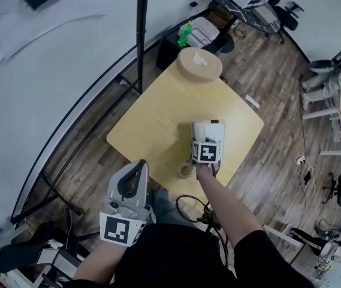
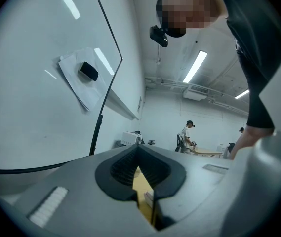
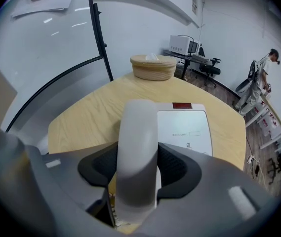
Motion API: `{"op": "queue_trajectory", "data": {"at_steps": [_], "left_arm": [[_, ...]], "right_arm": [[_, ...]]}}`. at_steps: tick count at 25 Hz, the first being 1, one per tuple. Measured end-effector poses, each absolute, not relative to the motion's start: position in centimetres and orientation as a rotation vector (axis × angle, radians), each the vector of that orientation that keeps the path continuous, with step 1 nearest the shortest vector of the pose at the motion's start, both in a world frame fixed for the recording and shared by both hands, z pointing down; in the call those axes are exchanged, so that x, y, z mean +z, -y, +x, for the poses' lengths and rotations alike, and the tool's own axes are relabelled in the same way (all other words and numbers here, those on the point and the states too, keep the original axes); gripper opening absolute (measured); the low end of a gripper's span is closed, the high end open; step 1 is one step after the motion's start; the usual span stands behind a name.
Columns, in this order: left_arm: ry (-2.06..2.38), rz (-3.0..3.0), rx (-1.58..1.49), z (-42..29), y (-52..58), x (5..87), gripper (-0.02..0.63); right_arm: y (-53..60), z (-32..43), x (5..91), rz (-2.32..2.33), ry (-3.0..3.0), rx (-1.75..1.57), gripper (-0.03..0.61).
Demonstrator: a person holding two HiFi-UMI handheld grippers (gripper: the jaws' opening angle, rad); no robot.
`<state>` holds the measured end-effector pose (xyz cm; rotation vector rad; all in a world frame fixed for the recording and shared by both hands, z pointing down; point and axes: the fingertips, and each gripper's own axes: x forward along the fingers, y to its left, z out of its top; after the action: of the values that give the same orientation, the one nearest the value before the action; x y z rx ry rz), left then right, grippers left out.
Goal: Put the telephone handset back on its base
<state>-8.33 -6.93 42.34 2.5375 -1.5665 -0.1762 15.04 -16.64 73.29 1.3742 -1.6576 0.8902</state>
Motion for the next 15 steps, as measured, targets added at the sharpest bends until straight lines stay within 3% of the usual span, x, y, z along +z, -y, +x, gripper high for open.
{"op": "queue_trajectory", "data": {"at_steps": [13, 15], "left_arm": [[1.557, 2.537, -0.196, -8.6, 6.1, 42.3, 0.000], [1.560, 2.533, -0.198, -8.8, 6.1, 42.2, 0.000]], "right_arm": [[16.1, 14.3, 73.2, 1.298, 1.696, 0.828, 0.252], [16.2, 13.9, 72.1, 1.305, 1.732, 0.817, 0.278]]}}
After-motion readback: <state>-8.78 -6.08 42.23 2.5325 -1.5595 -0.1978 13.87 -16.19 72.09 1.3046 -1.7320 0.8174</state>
